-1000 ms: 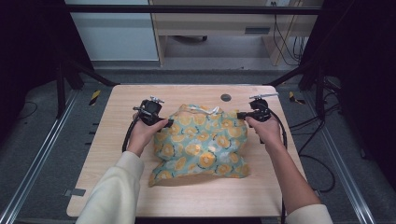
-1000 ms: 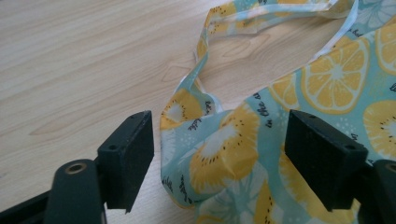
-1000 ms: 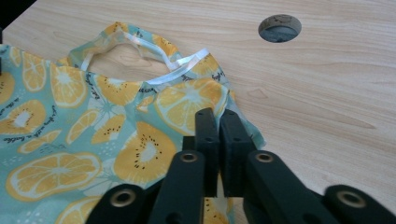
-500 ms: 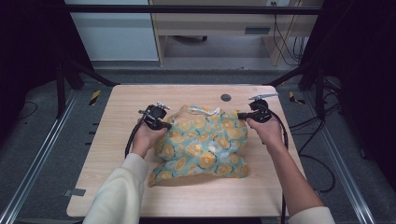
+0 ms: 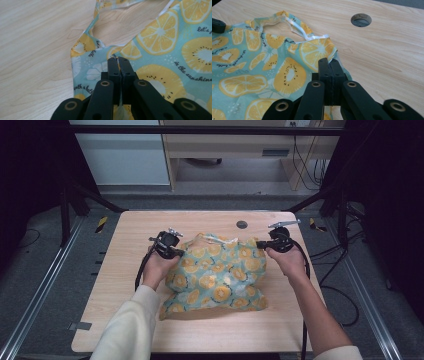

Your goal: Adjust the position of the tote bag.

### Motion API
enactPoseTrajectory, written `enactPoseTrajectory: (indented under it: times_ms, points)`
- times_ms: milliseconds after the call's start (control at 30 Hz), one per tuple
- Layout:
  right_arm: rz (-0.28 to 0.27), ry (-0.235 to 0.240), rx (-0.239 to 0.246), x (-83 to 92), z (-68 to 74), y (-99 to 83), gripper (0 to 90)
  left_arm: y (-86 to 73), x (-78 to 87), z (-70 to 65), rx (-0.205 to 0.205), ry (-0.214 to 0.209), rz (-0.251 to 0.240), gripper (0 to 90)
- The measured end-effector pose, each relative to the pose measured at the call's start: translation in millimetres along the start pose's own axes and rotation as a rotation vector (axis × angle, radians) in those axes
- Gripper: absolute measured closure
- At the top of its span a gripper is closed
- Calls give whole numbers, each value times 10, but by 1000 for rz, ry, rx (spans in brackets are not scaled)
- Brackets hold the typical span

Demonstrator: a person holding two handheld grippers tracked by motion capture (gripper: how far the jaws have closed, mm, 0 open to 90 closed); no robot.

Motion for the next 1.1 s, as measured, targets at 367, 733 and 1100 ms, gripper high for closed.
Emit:
enactPoseTrajectory:
  times_ms: [367, 733, 1100]
  points:
    - [-33, -9, 37, 175, 39, 48, 900, 166, 267, -25, -26, 50, -96, 900]
    - [-70, -14, 72, 364, 84, 104, 900, 325, 535, -49, -33, 103, -222, 900]
    - [-104, -16, 103, 512, 145, 150, 900, 396, 695, -61, -47, 104, -244, 900]
Point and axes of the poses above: each handheld gripper's, and its own axes: x roughly backward along the jaws, y roughly out of its top, z roughly to its left, the point moved 2 cm from there along -x, roughly forward along the jaws, and after that the axes turned 4 degrees about -x, right-handed, at the moved point
